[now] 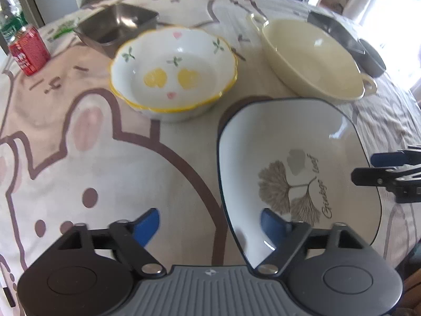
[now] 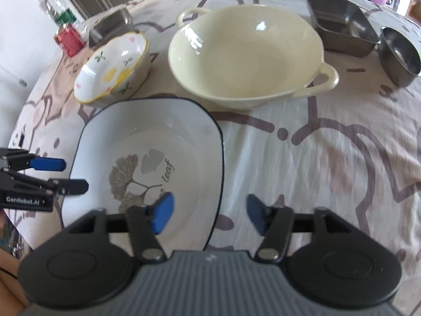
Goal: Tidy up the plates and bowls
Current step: 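Carry the plate toward the cream bowl and lower it, opening both tools, then close the right tool on the cream bowl rim while the left tool grips it too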
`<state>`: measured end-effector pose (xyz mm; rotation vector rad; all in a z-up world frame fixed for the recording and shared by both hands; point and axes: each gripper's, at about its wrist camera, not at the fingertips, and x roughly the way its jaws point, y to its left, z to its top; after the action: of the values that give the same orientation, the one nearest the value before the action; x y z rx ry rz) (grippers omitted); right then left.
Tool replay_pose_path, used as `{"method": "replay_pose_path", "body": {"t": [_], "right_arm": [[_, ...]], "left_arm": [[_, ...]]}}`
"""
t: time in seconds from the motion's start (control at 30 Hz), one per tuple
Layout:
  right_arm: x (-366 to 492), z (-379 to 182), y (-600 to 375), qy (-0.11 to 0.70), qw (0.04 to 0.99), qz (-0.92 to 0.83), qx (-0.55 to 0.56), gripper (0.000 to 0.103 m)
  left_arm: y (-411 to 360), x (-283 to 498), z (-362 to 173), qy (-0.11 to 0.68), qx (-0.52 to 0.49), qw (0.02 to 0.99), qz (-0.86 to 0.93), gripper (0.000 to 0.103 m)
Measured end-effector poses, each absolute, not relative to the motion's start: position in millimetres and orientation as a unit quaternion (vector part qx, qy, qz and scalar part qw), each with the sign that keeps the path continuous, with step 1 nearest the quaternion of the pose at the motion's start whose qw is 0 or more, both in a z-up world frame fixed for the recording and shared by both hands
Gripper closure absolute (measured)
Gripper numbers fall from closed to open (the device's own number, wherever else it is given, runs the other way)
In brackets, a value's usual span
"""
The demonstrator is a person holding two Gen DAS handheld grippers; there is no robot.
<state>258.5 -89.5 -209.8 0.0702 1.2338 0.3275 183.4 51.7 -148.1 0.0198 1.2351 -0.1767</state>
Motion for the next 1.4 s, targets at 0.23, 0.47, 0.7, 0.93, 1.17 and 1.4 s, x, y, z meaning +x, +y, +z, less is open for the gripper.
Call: {"method": "replay_pose_path", "body": {"t": [0.23,0.47,0.7,0.93,1.17,1.4], "right_arm": [[252,-185,-113,0.536,0.825,0.155,0.088,0.000],[247,-154,-155,0.463,0.858,0.140,0.172,0.000],[256,-153,-194,0.422,0.867,0.084,0.250,0.000],[278,-172,-215,0.428,0.843,0.030,0.326,0.006],[300,-193,-230,0.448,0.806,0.004,0.387,0.068],[314,-196,-225,0.458,0.821,-0.001,0.342,0.093]], "left_arm": [[53,183,-130,0.544,0.003,0.836,-0.070,0.004],[44,183,-93,0.465,-0.002,0.883,-0.072,0.000],[20,207,-69,0.392,0.022,0.911,-0.123,0.000],[-13,261,-55,0.378,0.014,0.911,-0.162,0.000],[-27,302,-74,0.400,0.000,0.900,-0.173,0.007],[-14,327,-97,0.420,-0.055,0.891,-0.165,0.009]]}}
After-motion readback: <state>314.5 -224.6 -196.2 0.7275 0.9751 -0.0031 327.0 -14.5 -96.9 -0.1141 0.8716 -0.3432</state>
